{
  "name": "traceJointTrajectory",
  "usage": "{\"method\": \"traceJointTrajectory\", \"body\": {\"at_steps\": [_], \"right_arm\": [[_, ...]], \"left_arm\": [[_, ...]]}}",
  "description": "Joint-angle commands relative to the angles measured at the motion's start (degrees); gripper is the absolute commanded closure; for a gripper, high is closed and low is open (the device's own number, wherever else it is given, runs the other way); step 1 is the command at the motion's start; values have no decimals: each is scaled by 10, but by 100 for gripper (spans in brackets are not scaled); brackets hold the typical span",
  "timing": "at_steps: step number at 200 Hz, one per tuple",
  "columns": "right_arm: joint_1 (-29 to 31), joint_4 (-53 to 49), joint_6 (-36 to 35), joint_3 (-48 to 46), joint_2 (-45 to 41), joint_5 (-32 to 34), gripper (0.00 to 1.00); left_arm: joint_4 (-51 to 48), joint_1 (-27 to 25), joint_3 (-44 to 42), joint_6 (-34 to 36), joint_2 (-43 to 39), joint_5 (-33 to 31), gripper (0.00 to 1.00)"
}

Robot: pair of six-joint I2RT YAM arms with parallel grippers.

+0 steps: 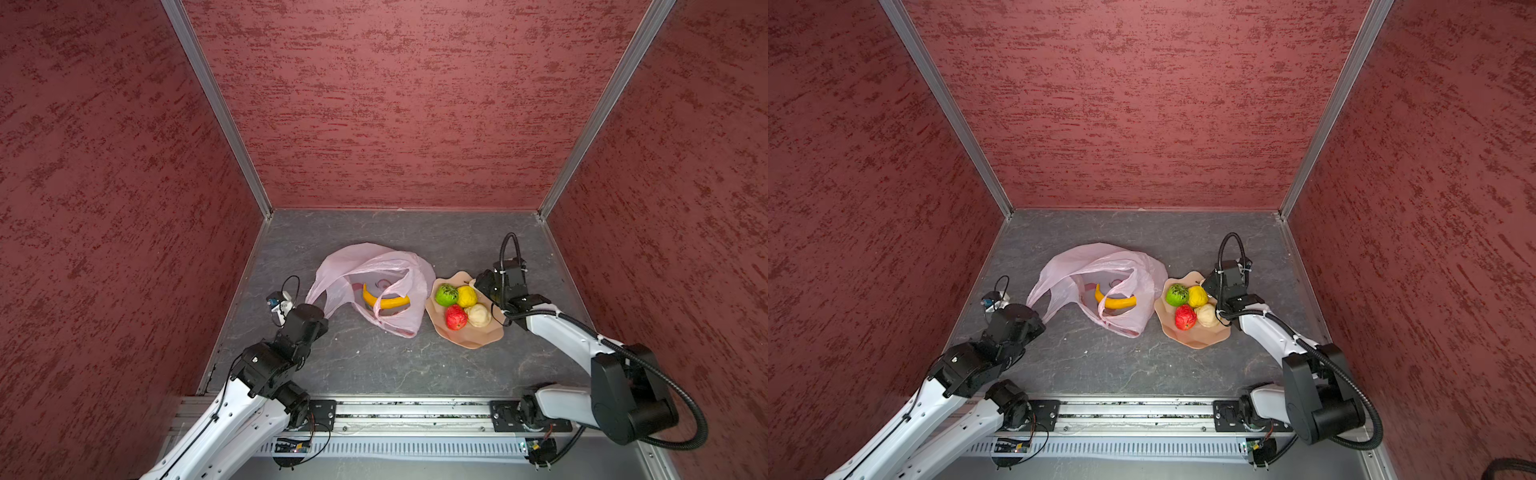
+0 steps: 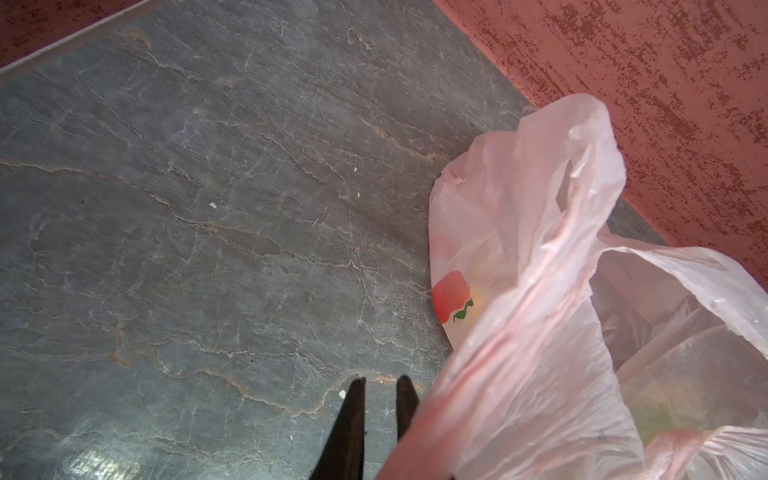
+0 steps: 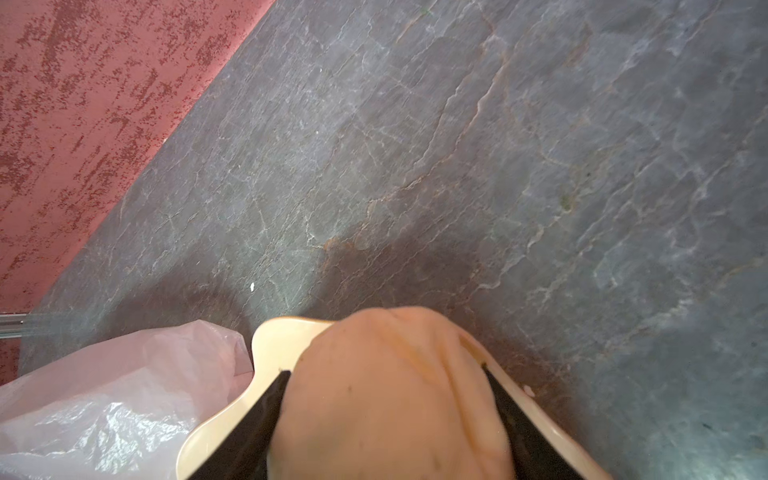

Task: Take the fake fruits out of the plastic bag
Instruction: 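Lower the cream fruit into the bowl and open the right gripper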

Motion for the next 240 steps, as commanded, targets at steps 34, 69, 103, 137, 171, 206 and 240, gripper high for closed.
{"method": "traceJointTrajectory", "body": {"at_steps": [34,69,103,137,171,206,240], "right_arm": [[24,-20,35,-9,-17,33,36],[30,-28,39,-11,-23,41,30],[32,-31,42,-12,-25,43,27],[33,-37,41,-9,-27,47,26],[33,-43,39,-8,-35,51,22],[33,-52,39,-8,-45,52,21],[33,-82,29,2,-75,54,21]], "left_arm": [[-3,10,-14,16,-22,8,83],[-7,16,-19,18,-35,13,83],[-12,18,-21,19,-46,15,83],[-20,19,-23,17,-59,16,83],[-23,20,-20,19,-60,16,83],[-16,20,-22,21,-58,19,83],[-6,22,-17,31,-47,24,83]]}}
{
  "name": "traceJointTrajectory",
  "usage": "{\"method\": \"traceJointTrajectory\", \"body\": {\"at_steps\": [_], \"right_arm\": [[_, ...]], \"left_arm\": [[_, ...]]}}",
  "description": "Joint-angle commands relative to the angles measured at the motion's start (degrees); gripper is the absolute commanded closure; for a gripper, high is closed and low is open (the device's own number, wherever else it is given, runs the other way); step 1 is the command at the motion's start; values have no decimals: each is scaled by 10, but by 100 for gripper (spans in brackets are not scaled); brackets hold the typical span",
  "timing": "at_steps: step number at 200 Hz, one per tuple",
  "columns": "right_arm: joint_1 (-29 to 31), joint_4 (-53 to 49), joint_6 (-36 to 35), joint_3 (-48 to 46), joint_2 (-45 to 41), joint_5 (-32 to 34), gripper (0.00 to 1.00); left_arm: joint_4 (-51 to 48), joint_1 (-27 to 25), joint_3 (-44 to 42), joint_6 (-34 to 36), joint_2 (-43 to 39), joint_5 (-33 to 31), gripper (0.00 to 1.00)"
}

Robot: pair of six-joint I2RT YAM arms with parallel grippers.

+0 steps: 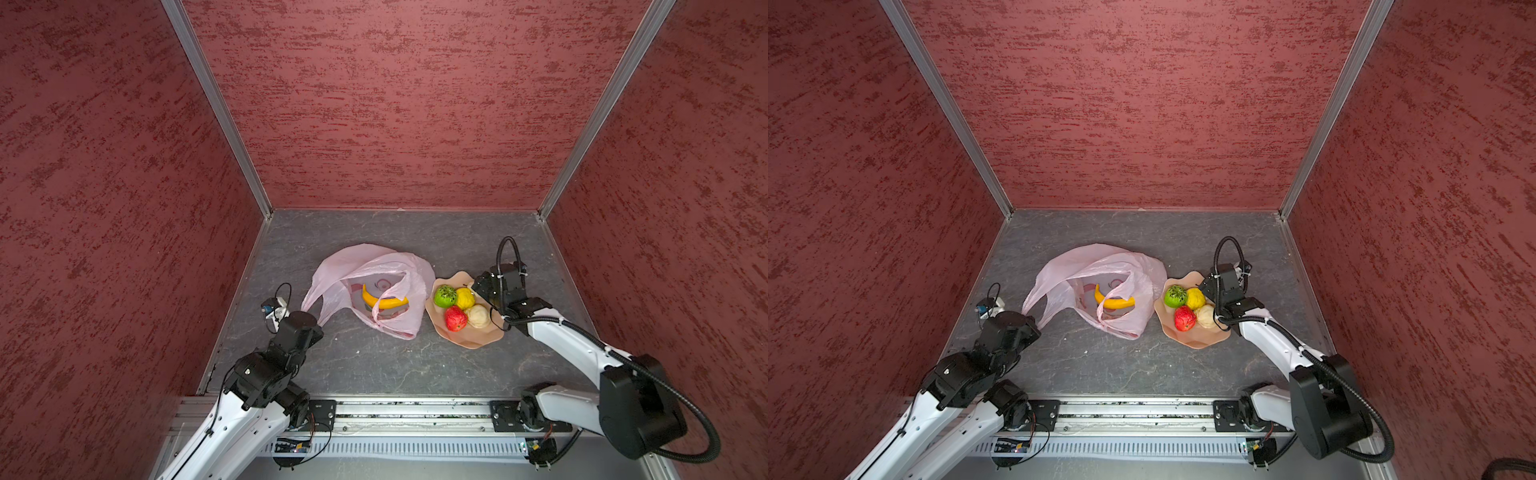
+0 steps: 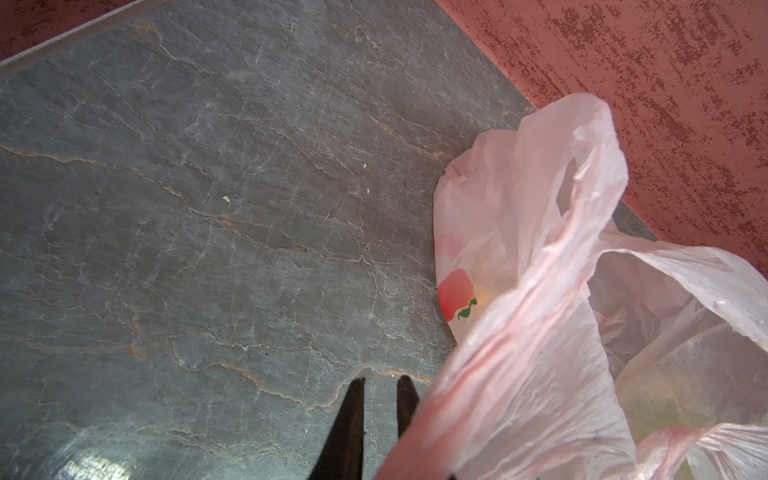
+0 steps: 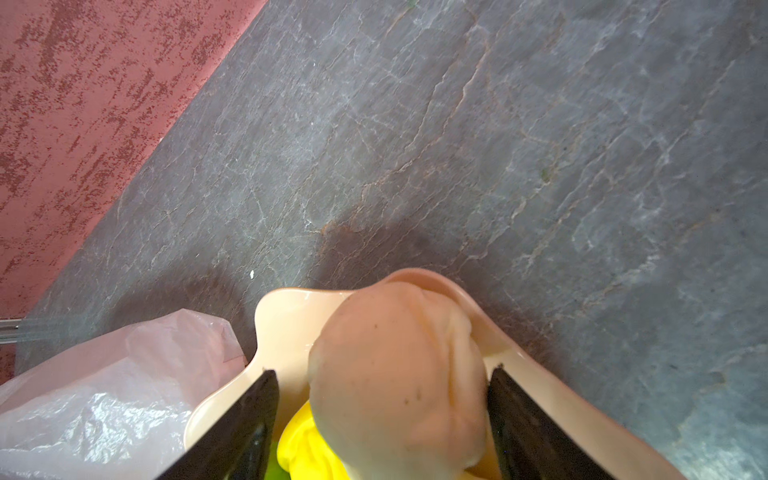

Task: Take the fake fruits out of the plastic bag
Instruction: 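Lower the cream fruit into the bowl and open the right gripper, then move the right gripper back into the bag toward the yellow banana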

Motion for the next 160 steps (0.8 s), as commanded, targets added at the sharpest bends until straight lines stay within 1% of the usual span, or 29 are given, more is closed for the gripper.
{"method": "traceJointTrajectory", "body": {"at_steps": [1,18,37,57,72,98,114,132,142,160], "right_arm": [[4,-34,-1,8,-33,19,21],[5,-58,-29,20,-69,20,23],[7,-82,-91,49,-102,-1,26],[23,-88,-182,90,-115,-57,28],[50,-98,-238,136,-110,-94,30],[119,-110,-308,232,-64,-137,39],[158,-104,-333,287,-21,-186,42],[196,-103,-359,346,38,-247,47],[219,-116,-377,382,73,-259,49],[262,-146,-413,442,136,-263,53]], "left_arm": [[11,5,4,17,8,9,83],[17,8,11,28,18,12,82],[20,11,20,40,32,21,82],[23,12,22,48,44,38,82],[25,12,21,51,52,55,83],[31,10,12,51,60,82,84],[34,6,1,42,60,90,85],[31,-5,-12,27,59,85,85],[27,-12,-17,17,58,77,85],[28,-23,-24,5,55,66,85]]}}
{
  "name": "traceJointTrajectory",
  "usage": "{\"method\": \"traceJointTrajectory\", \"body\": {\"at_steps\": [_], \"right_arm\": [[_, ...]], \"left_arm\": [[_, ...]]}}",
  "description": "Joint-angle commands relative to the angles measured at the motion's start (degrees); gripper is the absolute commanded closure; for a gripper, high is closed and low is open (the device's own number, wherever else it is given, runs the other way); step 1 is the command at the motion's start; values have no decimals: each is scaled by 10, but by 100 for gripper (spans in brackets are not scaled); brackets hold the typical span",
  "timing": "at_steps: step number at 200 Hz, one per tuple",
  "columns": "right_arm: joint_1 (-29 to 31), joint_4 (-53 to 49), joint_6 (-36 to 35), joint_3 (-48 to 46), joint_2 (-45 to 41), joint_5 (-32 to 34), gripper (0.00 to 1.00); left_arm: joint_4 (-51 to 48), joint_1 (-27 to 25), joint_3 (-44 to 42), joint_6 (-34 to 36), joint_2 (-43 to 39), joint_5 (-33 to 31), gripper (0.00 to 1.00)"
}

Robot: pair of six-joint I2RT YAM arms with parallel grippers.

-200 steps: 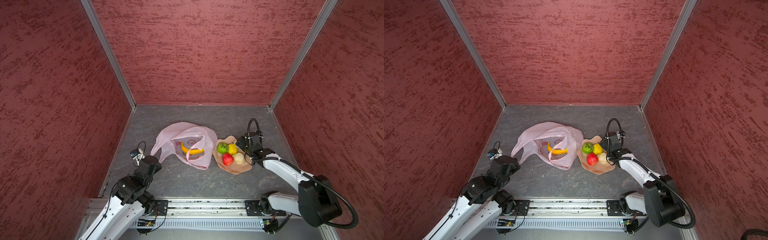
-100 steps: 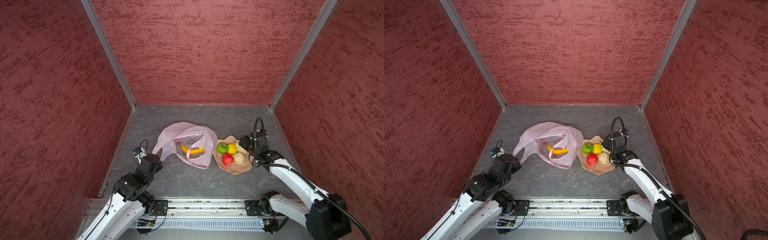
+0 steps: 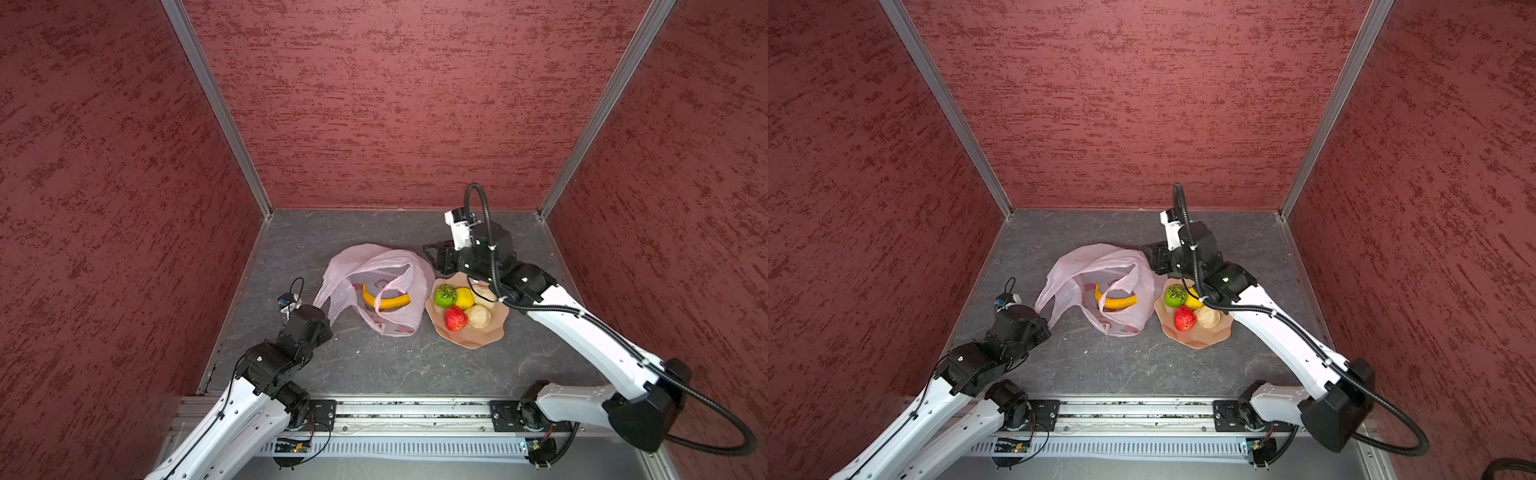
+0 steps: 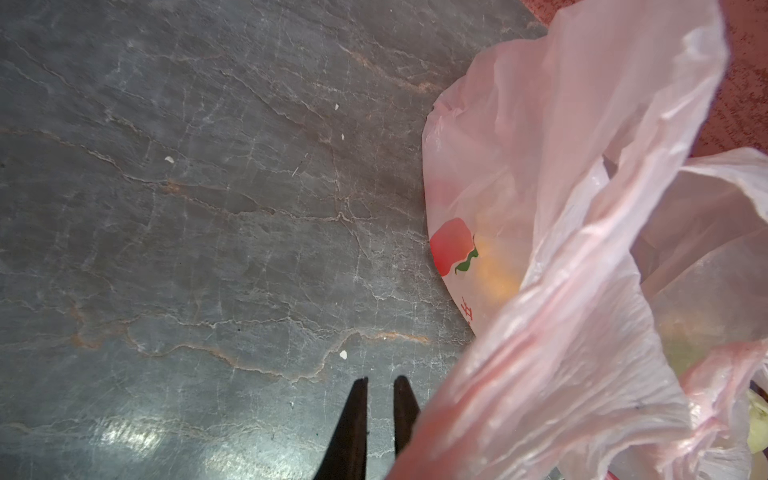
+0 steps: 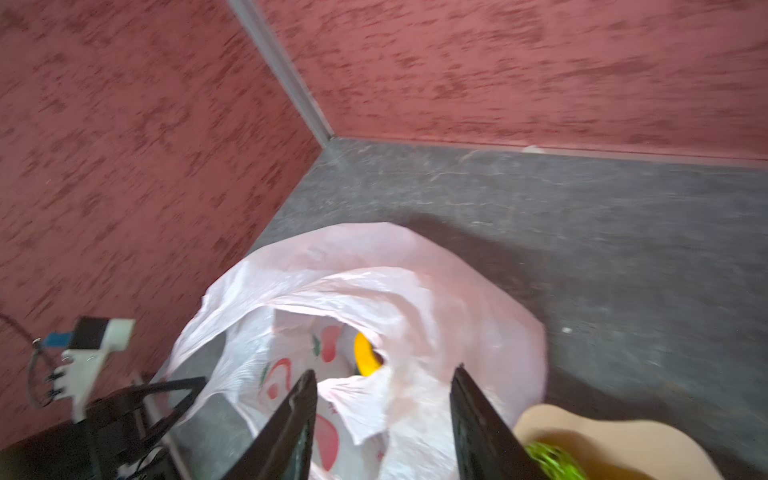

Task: Take the fake fruits out of the plastic bag
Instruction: 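Move the right gripper back into the bag toward the yellow banana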

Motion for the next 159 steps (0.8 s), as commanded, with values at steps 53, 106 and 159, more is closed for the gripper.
{"method": "traceJointTrajectory", "body": {"at_steps": [53,106,159], "right_arm": [[109,-117,-119,193,233,-101,65],[114,-160,-140,225,305,-96,76],[114,-154,-177,218,356,-20,76]], "left_arm": [[-4,-20,-24,-33,-5,-24,85],[-15,-19,-25,-40,-20,-36,85],[-9,-18,-25,-38,-21,-39,85]]}}
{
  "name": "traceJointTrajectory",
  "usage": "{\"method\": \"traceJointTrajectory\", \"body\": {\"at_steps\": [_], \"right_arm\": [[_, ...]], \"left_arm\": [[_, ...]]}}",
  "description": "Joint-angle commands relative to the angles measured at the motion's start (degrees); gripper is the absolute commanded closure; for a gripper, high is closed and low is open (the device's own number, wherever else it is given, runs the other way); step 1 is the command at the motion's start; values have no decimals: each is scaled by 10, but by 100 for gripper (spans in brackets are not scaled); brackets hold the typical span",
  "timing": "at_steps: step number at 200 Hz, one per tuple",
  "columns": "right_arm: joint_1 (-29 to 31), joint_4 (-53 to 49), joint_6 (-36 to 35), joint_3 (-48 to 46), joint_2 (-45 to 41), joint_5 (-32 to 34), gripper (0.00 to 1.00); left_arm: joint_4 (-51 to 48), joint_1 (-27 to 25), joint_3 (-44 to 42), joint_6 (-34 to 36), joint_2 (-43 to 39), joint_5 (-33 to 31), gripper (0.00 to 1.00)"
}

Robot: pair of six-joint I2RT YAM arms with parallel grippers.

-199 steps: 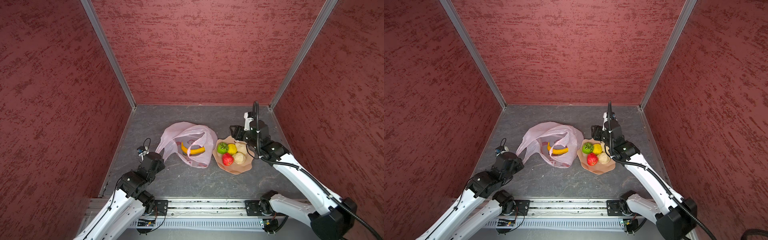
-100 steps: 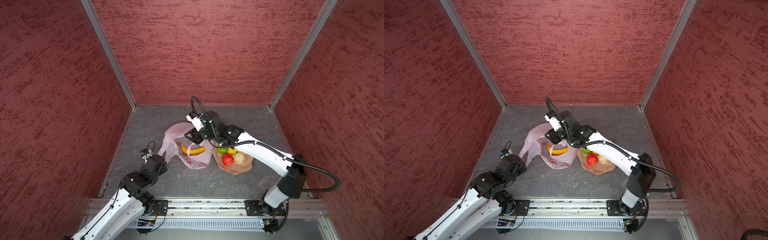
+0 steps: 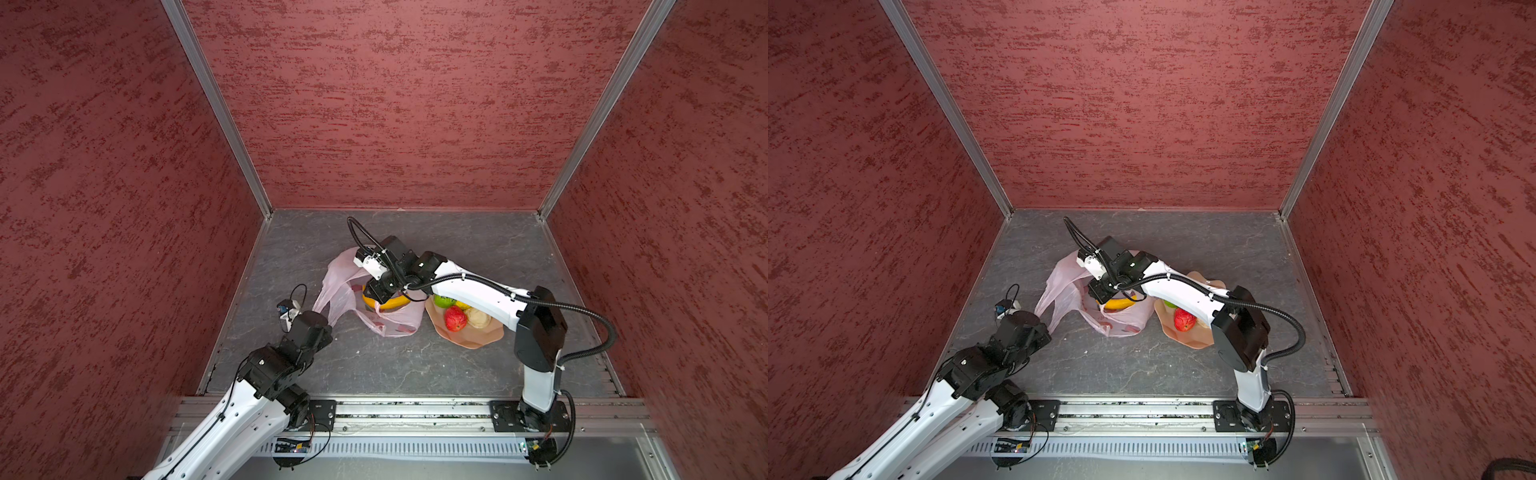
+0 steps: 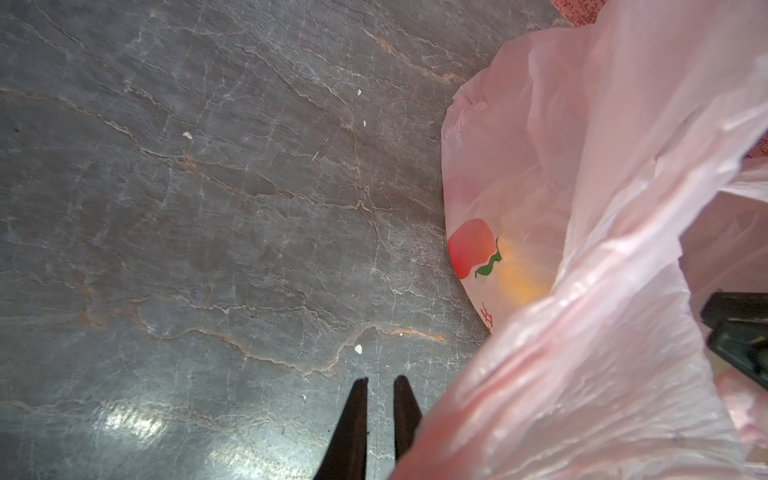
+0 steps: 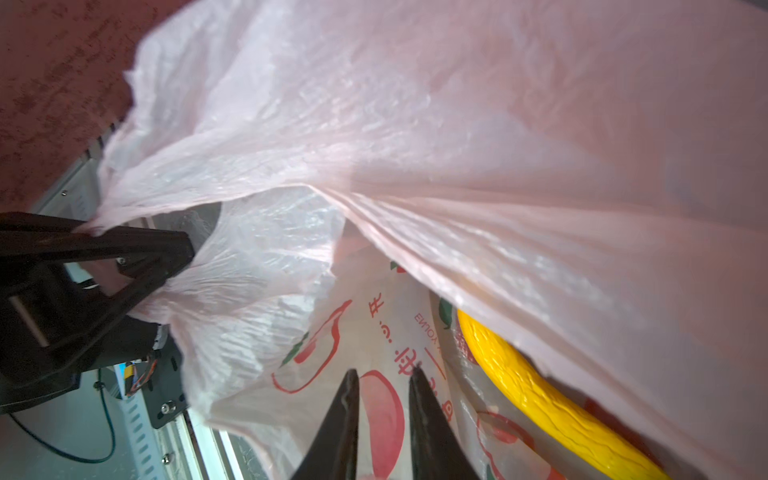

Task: Take the fake fruits out of the plastic bag
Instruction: 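Move the right gripper back into the bag toward the yellow banana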

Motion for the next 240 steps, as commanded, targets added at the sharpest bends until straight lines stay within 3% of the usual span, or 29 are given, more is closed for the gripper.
{"method": "traceJointTrajectory", "body": {"at_steps": [1,59,142,240], "right_arm": [[1,-1,-41,9,19,46,76],[4,41,-98,-49,30,92,75],[60,124,-29,-187,-5,52,75],[53,141,-78,-161,-22,179,71]], "left_arm": [[-1,-2,-4,1,-4,-10,85],[-44,0,-7,-22,8,0,85],[-71,12,-5,-42,26,-1,85],[-67,10,-35,-42,-5,8,85]]}}
